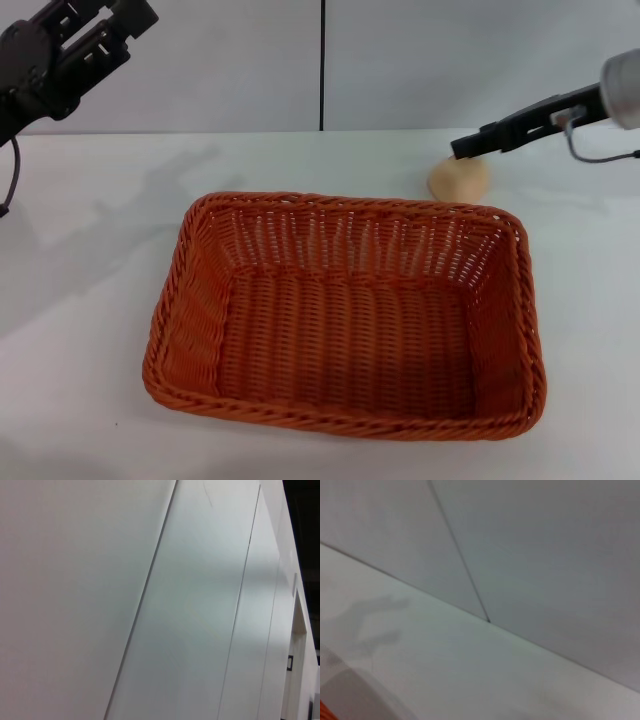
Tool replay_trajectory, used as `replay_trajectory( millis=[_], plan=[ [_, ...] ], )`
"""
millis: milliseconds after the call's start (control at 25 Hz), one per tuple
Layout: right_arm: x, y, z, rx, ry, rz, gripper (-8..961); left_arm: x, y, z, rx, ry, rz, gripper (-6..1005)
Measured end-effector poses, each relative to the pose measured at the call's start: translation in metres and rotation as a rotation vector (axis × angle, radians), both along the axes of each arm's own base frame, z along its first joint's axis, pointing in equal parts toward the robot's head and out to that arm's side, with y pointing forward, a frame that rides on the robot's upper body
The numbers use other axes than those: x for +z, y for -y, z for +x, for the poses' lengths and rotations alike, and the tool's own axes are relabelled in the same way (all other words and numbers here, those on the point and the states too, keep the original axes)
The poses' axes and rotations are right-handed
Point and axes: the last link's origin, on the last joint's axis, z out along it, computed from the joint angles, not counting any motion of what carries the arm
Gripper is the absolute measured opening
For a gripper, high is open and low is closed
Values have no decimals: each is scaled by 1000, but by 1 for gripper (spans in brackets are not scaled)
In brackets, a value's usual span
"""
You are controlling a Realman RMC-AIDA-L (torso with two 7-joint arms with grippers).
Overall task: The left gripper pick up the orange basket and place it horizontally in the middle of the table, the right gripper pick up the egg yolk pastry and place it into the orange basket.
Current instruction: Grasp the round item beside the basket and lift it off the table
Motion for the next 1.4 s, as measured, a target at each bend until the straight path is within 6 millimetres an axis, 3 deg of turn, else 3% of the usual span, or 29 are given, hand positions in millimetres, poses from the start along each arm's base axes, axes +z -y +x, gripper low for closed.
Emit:
replay_trajectory(
  millis=[520, 1160, 1400],
  plan=[
    [-21, 5, 12, -19, 41, 1, 459, -4, 0, 0, 2, 14, -20, 673],
    [-21, 7, 20, -38, 42, 22, 454, -6, 0, 3, -11, 10, -29, 673],
    [-19, 10, 26, -51, 39, 27, 236, -6, 2, 1, -10, 11, -32, 674]
  ],
)
